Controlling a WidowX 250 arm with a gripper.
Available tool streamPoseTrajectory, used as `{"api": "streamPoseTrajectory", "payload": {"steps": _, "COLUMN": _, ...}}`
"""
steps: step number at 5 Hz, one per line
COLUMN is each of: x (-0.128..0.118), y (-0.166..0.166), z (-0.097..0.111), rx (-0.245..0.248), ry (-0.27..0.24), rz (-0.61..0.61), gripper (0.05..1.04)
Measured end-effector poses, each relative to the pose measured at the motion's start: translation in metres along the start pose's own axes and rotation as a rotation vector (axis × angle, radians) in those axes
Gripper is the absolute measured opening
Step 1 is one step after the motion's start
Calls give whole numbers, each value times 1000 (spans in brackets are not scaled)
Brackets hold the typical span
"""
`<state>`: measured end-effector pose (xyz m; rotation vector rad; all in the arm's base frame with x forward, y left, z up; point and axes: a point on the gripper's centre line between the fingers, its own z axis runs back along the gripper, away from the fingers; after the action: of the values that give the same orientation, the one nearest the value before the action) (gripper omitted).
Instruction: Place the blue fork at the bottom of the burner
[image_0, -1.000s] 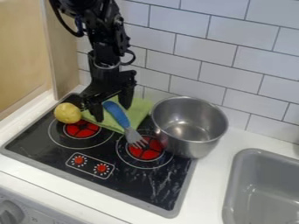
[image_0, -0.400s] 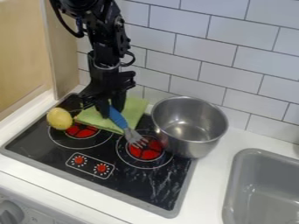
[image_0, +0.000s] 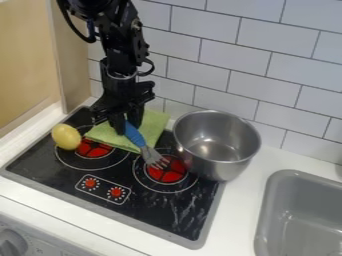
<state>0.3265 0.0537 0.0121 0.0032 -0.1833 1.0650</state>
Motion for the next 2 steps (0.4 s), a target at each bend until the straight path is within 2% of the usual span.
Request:
{"api": "streamPoseTrajectory", "payload": {"steps": 1, "x": -1, "y": 0, "z": 0, "rx": -1, "ry": 5, "rz": -5, "gripper": 329}}
{"api": "streamPoseTrajectory", "payload": {"steps": 2, "x": 3, "y": -2, "z": 13, "rx": -22, "ry": -17, "rz": -7, "gripper": 320}}
